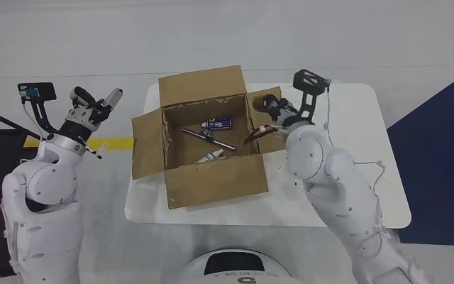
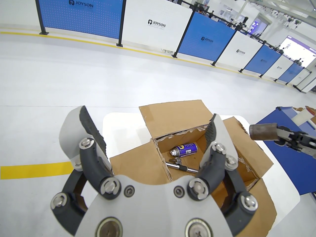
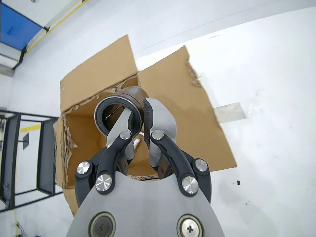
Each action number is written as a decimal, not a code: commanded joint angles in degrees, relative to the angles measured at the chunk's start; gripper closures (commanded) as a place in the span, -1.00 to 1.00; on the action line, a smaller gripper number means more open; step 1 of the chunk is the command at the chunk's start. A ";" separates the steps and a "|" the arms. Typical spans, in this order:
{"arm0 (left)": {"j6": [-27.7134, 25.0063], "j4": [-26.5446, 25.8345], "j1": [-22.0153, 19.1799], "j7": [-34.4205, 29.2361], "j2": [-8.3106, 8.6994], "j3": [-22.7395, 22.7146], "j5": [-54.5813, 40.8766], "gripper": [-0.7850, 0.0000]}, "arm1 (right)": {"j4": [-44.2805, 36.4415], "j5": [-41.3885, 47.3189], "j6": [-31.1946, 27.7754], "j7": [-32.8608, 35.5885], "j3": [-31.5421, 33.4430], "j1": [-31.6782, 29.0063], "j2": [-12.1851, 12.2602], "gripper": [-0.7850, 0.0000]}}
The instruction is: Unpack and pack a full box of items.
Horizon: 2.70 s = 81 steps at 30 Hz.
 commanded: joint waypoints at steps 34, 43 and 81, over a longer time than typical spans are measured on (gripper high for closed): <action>0.00 0.00 0.00 0.00 0.00 0.00 0.00 -1.00 | 29.78 2.85 -3.17 3.21 28.83 -8.38 1.33 1.00; 0.00 0.00 0.00 0.00 0.00 0.00 0.00 -1.00 | 26.05 2.83 -2.61 2.65 30.62 -10.78 0.50 -1.00; 0.00 0.00 0.00 0.00 0.00 0.00 0.00 -1.00 | 1.23 -1.63 -15.11 15.12 15.38 -4.41 0.04 -1.00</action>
